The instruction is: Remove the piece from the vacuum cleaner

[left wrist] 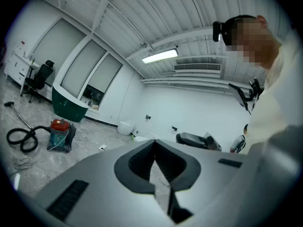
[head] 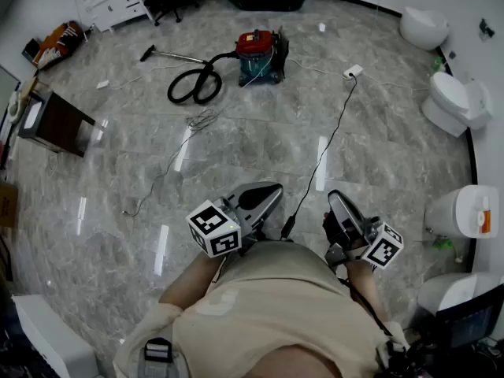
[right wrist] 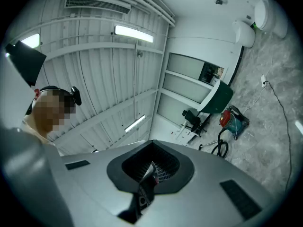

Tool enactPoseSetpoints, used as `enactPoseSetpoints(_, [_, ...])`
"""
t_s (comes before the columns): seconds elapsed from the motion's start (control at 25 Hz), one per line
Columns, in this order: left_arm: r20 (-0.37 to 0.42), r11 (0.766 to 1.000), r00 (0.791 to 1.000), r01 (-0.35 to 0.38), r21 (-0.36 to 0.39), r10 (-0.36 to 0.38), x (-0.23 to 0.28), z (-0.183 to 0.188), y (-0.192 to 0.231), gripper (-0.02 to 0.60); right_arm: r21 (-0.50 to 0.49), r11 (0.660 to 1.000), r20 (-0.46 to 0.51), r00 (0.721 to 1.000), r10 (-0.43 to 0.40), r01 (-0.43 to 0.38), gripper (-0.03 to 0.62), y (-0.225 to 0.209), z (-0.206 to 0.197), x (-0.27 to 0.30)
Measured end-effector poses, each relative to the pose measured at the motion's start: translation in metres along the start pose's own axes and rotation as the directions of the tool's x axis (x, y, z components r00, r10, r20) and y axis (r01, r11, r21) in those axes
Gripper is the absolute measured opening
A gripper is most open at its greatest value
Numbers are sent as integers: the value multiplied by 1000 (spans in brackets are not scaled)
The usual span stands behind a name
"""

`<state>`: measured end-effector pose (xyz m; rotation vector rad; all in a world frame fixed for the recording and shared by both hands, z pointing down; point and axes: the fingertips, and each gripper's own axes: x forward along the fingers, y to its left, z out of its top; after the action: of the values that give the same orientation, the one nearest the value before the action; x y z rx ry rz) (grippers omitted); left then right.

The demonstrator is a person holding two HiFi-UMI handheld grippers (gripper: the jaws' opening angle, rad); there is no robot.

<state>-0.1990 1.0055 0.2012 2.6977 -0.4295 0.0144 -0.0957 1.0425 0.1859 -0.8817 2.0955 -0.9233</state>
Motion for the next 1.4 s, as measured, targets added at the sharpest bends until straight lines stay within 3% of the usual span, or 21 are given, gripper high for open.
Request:
enactPoseSetpoints(0.16, [-21, 999, 999, -40, 18, 40, -12, -3, 19, 3, -1, 1000, -48, 999, -3, 3, 0, -3, -12, 22])
enactPoseSetpoints(0.28, [-42, 998, 998, -56, 7, 57, -18, -3, 38, 3, -26, 999, -56, 997, -49, 48, 0, -13, -13, 35])
enactPoseSetpoints(0.56, [-120, 995, 992, -21, 99, 33, -20, -1, 71, 3, -55, 997, -63, 997, -48, 45, 0, -24, -23, 73])
enactPoseSetpoints(0.72, [-130, 996, 992, 13, 91, -1, -15, -3, 104, 3, -53, 997, -118, 991, -58, 52, 0, -44, -34, 115])
enactPoseSetpoints(0.96, [-130, 997, 988, 80, 2, -79, -23, 10, 145, 3, -67, 993, -95, 990, -106, 100, 0, -50, -39, 152])
enactPoseSetpoints(1.4, [-94, 999, 995, 20, 25, -18, -50, 34, 196, 3, -28, 993, -121, 986, -115, 113, 0, -47, -55, 200])
